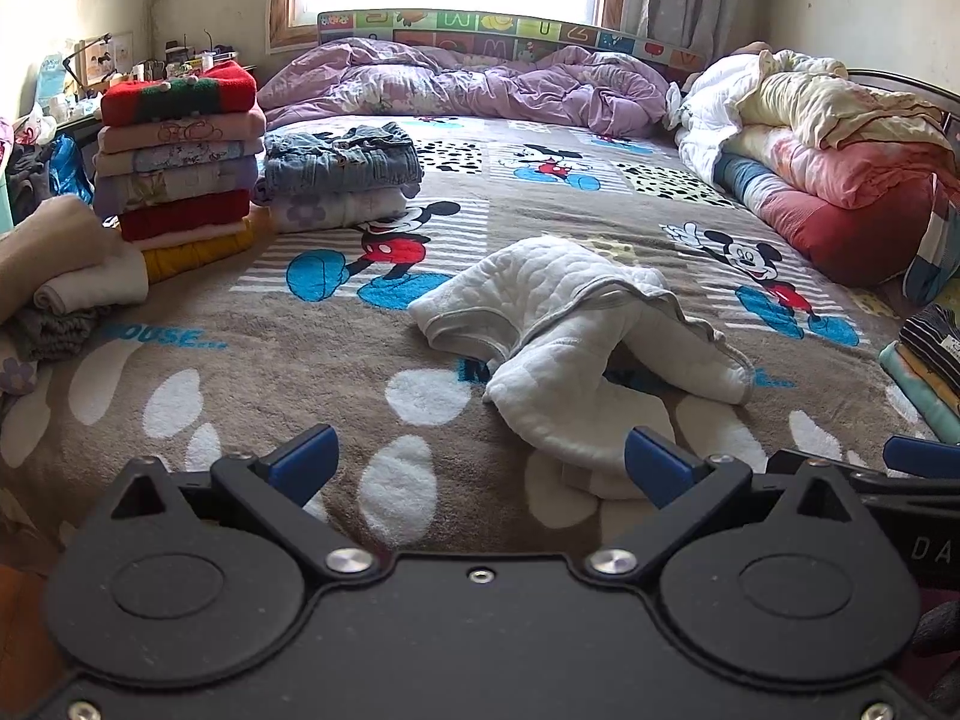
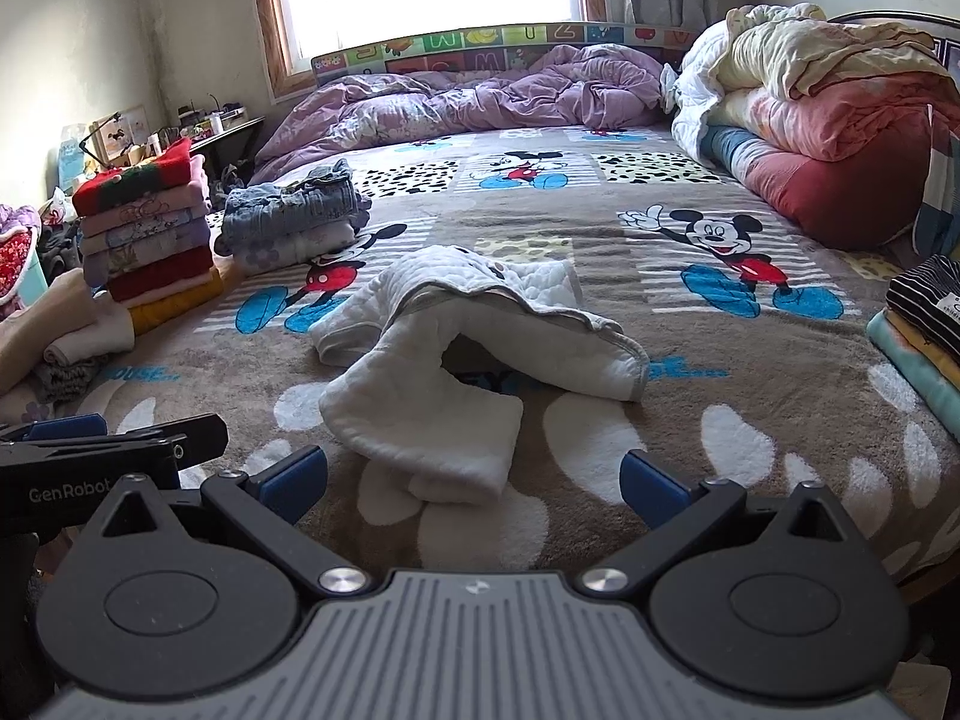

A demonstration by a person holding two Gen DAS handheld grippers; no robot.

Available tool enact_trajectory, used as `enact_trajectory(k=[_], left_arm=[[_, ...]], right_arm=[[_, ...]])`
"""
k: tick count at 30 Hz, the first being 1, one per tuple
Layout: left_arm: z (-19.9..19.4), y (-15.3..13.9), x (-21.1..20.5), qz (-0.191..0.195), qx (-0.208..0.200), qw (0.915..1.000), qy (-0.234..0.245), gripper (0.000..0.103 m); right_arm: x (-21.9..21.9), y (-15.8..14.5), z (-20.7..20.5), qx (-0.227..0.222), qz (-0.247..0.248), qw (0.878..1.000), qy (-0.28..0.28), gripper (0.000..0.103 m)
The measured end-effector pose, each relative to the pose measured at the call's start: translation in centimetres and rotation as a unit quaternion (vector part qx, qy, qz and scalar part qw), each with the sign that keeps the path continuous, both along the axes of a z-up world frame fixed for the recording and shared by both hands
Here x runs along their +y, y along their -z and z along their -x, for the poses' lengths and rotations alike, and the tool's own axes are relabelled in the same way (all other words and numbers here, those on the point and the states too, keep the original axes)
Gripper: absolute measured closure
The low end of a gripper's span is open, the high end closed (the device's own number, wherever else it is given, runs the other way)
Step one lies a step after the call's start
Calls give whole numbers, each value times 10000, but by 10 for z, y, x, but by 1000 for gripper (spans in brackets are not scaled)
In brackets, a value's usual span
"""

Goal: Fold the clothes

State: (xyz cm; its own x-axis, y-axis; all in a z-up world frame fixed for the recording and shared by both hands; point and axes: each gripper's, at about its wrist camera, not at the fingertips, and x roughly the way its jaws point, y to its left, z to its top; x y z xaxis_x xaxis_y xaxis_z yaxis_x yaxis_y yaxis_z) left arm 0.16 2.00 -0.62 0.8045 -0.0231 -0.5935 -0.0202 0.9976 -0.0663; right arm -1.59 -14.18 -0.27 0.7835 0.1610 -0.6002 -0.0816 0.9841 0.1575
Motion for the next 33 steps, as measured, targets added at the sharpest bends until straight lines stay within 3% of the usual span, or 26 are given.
enact_trajectory(k=[22,33], left_arm=[[-2,5,0,-14,45,10000,9,0],[-8,13,5,-9,127,9999,-1,0]], right_arm=[[0,7,-1,22,-50,10000,31,0],[5,10,1,-295,83,9993,-212,0]])
